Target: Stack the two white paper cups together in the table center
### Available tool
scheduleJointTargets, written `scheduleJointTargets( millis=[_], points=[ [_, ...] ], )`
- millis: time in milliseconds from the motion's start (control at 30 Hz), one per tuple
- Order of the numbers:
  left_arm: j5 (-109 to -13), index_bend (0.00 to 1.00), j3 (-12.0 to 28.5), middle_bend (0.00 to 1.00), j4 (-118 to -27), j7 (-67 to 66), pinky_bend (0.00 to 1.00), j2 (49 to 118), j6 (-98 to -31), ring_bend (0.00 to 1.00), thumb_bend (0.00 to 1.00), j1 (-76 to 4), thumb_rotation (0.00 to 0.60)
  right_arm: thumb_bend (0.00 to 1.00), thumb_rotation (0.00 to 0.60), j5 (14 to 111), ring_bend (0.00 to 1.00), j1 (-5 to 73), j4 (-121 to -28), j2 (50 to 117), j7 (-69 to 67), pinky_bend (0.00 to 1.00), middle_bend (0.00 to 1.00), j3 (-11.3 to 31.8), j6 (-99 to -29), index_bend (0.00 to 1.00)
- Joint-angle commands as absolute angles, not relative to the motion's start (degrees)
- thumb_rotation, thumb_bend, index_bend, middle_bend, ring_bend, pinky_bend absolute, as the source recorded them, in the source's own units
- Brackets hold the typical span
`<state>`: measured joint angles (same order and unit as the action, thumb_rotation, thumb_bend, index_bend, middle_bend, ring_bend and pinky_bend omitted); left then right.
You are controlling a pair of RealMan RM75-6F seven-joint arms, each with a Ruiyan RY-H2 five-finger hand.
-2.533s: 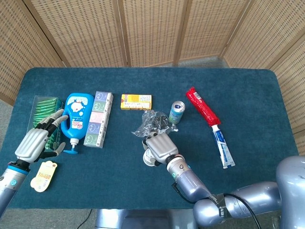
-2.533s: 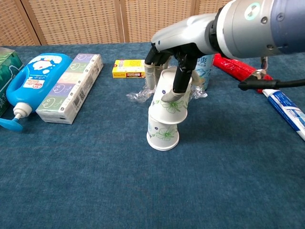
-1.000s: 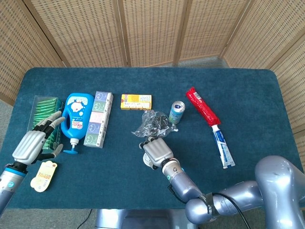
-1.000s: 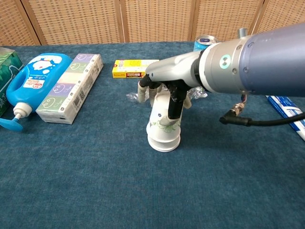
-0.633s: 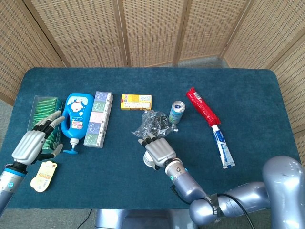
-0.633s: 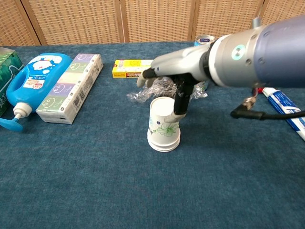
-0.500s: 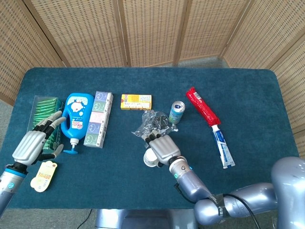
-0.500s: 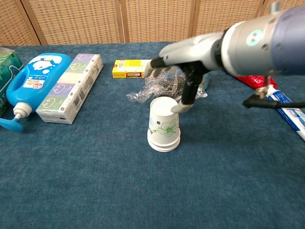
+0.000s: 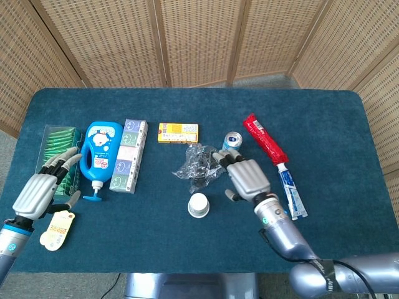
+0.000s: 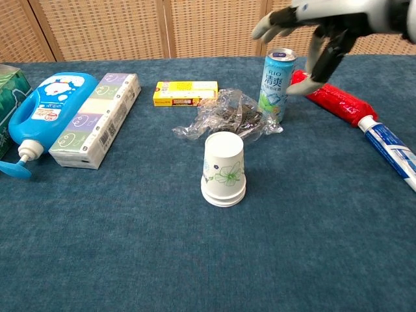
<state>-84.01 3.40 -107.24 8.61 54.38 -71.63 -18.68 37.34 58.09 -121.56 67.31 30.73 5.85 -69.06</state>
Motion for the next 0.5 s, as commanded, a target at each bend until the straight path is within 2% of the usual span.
scheduleJointTargets(
  millis=[33,267,500],
  points=[
    [-83.6,0.05,3.4,0.0,-107.3,8.5,0.06,54.2,-71.9,0.0,0.47,-18.4,0.6,0.34,0.6,46.9,0.0,51.5,-118.0,64.6,25.4,0.33,0.08,3.4,-72.6,0.0],
    [-81.8,0.05,3.0,0.0,-108.0,6.7,0.05,53.9,-72.3,0.0,0.47,-17.2,0.6,0.35,0.6,58.9,0.0,42.1,-109.5,64.6,18.5,0.25,0.08,0.0,-78.5,0.0],
    [-80.6,0.06,2.2,0.0,-108.9,4.9,0.04,54.3,-73.3,0.0,0.47,-15.5,0.6,0.36,0.6,60.6,0.0,34.5,-103.7,64.7,16.1,0.2,0.08,-1.6,-81.9,0.0]
  ],
)
